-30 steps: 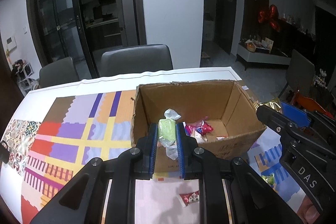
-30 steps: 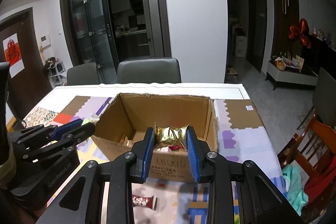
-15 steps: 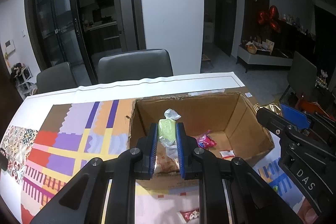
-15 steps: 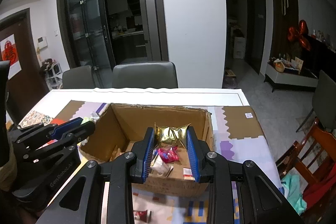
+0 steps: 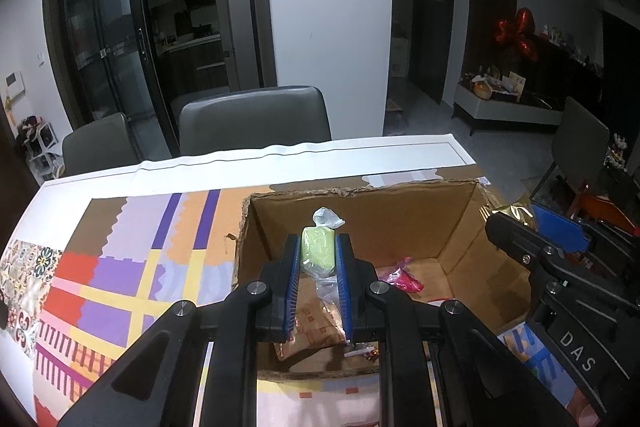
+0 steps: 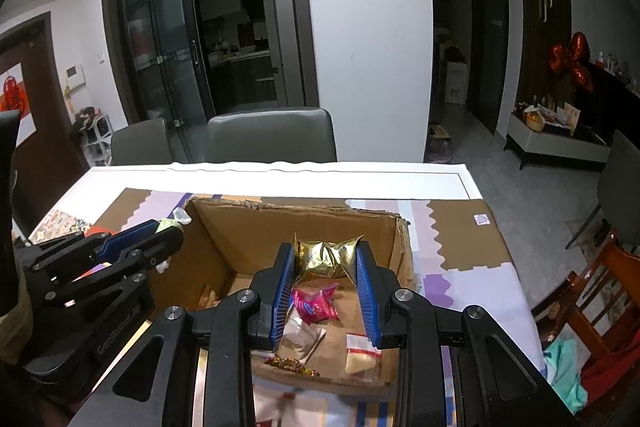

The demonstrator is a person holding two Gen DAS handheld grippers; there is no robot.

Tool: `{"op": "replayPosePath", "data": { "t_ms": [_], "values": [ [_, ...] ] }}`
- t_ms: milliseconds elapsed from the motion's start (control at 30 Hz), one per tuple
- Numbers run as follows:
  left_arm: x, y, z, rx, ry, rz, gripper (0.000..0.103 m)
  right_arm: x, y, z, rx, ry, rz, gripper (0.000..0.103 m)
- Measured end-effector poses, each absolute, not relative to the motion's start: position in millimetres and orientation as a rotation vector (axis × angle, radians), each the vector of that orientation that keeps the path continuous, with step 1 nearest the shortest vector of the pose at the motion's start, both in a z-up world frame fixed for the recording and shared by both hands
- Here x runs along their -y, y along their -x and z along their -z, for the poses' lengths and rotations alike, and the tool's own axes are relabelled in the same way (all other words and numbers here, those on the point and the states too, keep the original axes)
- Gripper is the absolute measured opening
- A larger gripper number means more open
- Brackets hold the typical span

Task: Organize snacks
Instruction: 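Open both tools to drop the green sweet and gold candy into the box, then move both open tools back toward the red candy and green candy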

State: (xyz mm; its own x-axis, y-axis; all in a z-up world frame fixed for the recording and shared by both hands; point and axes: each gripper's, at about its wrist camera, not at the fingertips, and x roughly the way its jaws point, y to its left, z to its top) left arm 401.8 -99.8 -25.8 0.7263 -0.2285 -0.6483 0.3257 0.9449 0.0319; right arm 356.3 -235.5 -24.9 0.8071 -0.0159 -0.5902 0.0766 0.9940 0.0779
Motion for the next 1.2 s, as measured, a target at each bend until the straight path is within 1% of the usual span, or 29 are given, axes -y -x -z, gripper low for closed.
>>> {"op": "replayPosePath", "data": {
  "t_ms": [300, 367, 433, 467, 533, 567, 633, 667, 733, 800, 1000, 1200],
  "values": [
    [100, -405, 30, -0.701, -0.146, 0.298, 0.019, 236, -367, 34, -0.645, -0.102, 0.047, 0.034],
    [99, -405, 30, -0.703, -0.141, 0.295, 0.026, 235, -367, 33, -0.639, -0.097, 0.051, 0.035],
    [97, -404, 29, -0.699, -0.137, 0.288, 0.042, 235, -367, 33, -0.639, -0.094, 0.055, 0.04],
    [97, -403, 28, -0.693, -0.136, 0.282, 0.044, 235, -367, 33, -0.639, -0.094, 0.059, 0.042],
    [96, -400, 27, -0.686, -0.139, 0.278, 0.047, 237, -365, 33, -0.635, -0.102, 0.067, 0.05],
    [95, -400, 26, -0.685, -0.139, 0.278, 0.048, 238, -364, 32, -0.633, -0.106, 0.069, 0.051],
    [94, -397, 25, -0.677, -0.14, 0.272, 0.055, 240, -362, 31, -0.63, -0.113, 0.074, 0.057],
    [94, -396, 24, -0.672, -0.143, 0.27, 0.055, 241, -362, 31, -0.628, -0.116, 0.074, 0.059],
    [93, -392, 21, -0.662, -0.144, 0.265, 0.059, 242, -359, 28, -0.618, -0.119, 0.077, 0.067],
    [92, -390, 19, -0.658, -0.14, 0.262, 0.062, 243, -356, 25, -0.609, -0.116, 0.084, 0.071],
    [89, -380, 10, -0.64, -0.137, 0.248, 0.07, 245, -347, 17, -0.593, -0.118, 0.097, 0.071],
    [91, -368, 2, -0.623, -0.135, 0.251, 0.07, 245, -334, 8, -0.572, -0.118, 0.098, 0.071]
  ]
}}
